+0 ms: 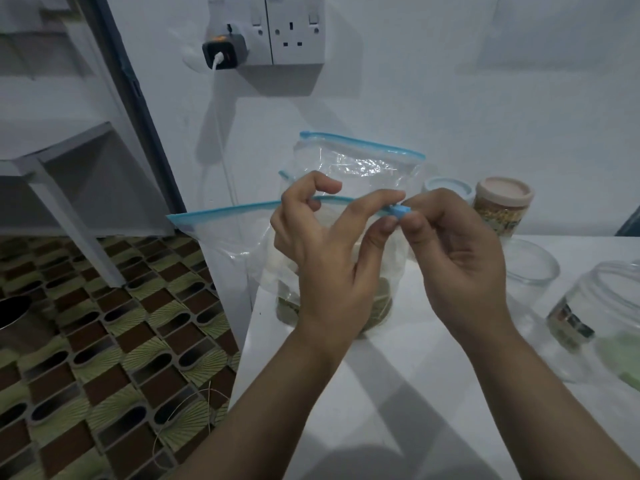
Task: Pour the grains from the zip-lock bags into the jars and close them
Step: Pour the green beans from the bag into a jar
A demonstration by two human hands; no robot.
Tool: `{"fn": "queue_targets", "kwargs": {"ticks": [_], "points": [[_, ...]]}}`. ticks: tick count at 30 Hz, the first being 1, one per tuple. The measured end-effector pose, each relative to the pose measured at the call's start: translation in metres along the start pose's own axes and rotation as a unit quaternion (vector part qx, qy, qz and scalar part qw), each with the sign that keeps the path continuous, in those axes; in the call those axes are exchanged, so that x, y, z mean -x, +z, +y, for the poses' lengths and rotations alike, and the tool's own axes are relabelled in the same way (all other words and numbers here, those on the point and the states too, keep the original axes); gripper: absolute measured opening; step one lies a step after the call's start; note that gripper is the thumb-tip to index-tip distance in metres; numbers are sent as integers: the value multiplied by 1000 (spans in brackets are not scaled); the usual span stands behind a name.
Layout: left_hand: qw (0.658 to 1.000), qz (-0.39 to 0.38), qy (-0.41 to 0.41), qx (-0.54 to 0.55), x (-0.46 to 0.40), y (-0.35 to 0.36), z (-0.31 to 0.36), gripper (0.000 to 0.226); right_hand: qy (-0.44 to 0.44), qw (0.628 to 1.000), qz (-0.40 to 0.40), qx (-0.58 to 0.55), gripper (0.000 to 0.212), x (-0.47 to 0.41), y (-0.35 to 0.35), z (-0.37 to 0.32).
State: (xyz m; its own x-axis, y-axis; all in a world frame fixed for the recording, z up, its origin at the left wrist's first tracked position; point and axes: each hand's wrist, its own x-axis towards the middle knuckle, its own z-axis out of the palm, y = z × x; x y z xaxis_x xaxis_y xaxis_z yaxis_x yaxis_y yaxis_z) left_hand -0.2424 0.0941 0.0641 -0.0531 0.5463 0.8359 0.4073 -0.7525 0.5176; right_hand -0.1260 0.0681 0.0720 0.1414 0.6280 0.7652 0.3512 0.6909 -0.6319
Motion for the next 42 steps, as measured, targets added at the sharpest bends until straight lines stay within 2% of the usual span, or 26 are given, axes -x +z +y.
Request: {"fn": "queue_targets", "kwargs": {"ticks": [3, 6, 12, 15, 18, 21, 23, 26, 28, 31, 33, 36, 40, 42], "points": [[1000, -19, 3, -7, -6, -4, -1, 16, -8, 1000, -2, 15, 26, -4, -2, 0], [999, -18, -5, -26, -14, -6, -9, 13, -7, 999, 45, 27, 22, -5, -2, 1], [989, 57, -95, -97, -33, -25, -65, 12, 59, 978, 198, -17, 25, -8, -8, 9], [979, 92, -144, -109, -42, -32, -94, 9, 91, 966, 240, -33, 26, -7, -11, 13], [978, 106, -165, -69, -44, -37, -116, 4, 105, 960, 259, -21, 26, -3, -11, 16], [979, 73, -177, 77, -37, -32, -116, 9, 94, 966, 238, 39, 23, 3, -12, 19], [971, 68, -188, 131, -35, -27, -107, 11, 59, 968, 200, 137, 17, 5, -19, 18], [971, 60, -153, 175, -41, -24, -89, 11, 2, 926, 123, 357, 45, 0, -32, 5], [974, 41, -117, 188, -50, -23, -73, 11, -10, 900, 92, 425, 46, -6, -35, -5], [982, 1, -69, 177, -61, -17, -51, 14, -10, 914, 19, 405, 37, -17, -24, -16], [982, -26, -56, 178, -63, -12, -41, 12, -12, 910, -27, 413, 42, -25, -11, -19], [977, -40, -56, 201, -62, -9, -34, 11, -12, 900, -54, 432, 48, -41, 10, -17], [971, -30, -67, 226, -59, -13, -37, 11, -51, 921, -43, 385, 19, -59, 27, -11], [974, -63, -78, 203, -48, -15, -50, 9, -53, 931, -29, 359, 11, -65, 29, -9]]}}
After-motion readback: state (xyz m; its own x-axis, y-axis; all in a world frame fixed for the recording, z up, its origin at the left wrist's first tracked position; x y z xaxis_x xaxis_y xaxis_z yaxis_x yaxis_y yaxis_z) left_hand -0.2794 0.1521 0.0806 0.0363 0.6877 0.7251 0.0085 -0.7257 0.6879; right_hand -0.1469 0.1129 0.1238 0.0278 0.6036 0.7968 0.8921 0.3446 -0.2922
